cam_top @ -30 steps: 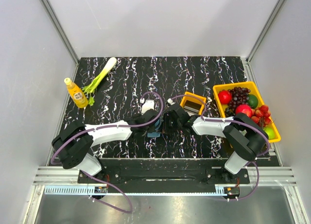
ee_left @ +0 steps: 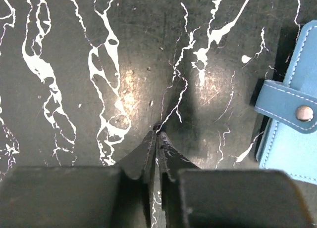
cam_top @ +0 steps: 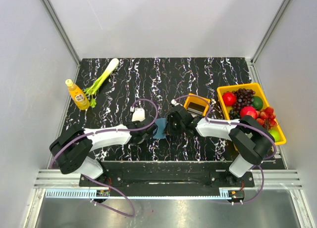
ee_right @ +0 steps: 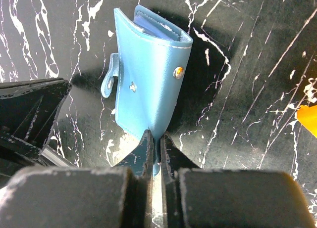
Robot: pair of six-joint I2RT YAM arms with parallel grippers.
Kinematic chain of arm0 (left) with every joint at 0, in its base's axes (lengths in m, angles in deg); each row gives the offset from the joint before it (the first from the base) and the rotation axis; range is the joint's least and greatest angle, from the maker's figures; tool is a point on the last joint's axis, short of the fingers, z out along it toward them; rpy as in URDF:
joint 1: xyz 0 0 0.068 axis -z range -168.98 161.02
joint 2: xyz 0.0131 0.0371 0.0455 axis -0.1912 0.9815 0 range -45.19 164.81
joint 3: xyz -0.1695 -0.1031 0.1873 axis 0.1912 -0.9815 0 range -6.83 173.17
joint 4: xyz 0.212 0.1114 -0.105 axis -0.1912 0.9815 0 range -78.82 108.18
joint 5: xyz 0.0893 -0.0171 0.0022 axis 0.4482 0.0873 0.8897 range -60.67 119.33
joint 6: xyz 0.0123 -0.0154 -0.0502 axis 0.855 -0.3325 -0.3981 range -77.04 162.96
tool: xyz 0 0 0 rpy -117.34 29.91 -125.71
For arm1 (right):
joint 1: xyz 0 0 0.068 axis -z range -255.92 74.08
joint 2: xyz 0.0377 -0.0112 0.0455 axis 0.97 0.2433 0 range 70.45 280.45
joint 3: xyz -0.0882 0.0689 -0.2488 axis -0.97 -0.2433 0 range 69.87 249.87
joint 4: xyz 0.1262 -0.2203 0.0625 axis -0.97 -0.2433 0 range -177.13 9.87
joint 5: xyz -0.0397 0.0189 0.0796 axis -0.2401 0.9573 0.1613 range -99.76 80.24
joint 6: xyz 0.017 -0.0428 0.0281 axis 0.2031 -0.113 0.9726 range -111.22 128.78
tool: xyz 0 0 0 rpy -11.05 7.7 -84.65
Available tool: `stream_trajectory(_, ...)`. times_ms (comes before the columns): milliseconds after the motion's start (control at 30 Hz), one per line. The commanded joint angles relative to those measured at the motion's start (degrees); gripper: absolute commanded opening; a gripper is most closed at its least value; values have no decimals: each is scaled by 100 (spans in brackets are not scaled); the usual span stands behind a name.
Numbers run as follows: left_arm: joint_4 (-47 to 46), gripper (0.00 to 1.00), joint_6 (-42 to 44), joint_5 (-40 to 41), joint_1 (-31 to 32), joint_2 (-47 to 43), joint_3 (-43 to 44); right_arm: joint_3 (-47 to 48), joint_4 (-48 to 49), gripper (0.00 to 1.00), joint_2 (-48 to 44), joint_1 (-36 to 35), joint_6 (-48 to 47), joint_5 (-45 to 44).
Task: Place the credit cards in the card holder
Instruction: Open the card holder at the center of the board.
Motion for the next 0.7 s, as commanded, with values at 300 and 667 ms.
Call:
stream_trajectory(300,-1432,81,982,-908,-46,-825,82,419,-80,2,114,31,-451,226)
stream_trajectory(667,-1354,64,719,-645,-38,187,495,375,-63,3,62,31,-381,252)
